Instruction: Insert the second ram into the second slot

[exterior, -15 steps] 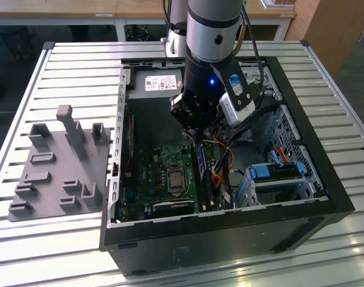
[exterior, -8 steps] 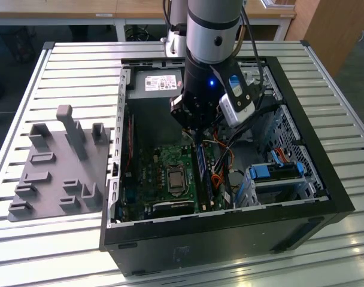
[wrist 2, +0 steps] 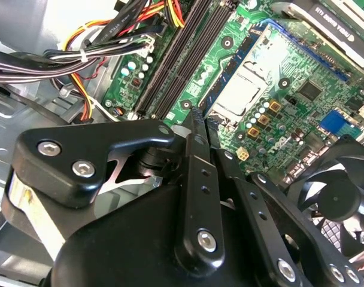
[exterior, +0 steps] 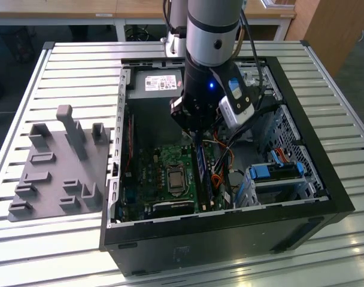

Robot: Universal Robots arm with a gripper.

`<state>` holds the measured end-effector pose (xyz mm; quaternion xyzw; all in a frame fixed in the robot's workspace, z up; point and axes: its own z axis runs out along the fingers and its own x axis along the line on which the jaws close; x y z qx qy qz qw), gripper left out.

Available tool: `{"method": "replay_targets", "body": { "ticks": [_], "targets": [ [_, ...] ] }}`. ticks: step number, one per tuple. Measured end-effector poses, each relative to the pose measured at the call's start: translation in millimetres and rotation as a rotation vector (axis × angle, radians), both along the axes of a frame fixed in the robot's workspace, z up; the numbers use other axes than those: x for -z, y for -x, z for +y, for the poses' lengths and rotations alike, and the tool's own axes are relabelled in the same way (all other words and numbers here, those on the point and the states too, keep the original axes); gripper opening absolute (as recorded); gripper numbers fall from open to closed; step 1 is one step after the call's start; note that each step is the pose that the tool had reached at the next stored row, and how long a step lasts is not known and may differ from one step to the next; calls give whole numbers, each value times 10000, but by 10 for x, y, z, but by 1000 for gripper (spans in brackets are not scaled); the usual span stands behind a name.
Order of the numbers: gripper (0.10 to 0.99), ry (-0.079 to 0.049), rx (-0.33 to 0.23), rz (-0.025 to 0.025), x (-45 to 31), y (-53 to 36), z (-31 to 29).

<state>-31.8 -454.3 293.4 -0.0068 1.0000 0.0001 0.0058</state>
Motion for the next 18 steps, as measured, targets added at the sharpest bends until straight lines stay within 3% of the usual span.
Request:
{"method": "replay_targets", "body": {
  "ticks": [18],
  "targets": [
    [129, 5, 4, 20, 78, 2, 0]
  ]
}}
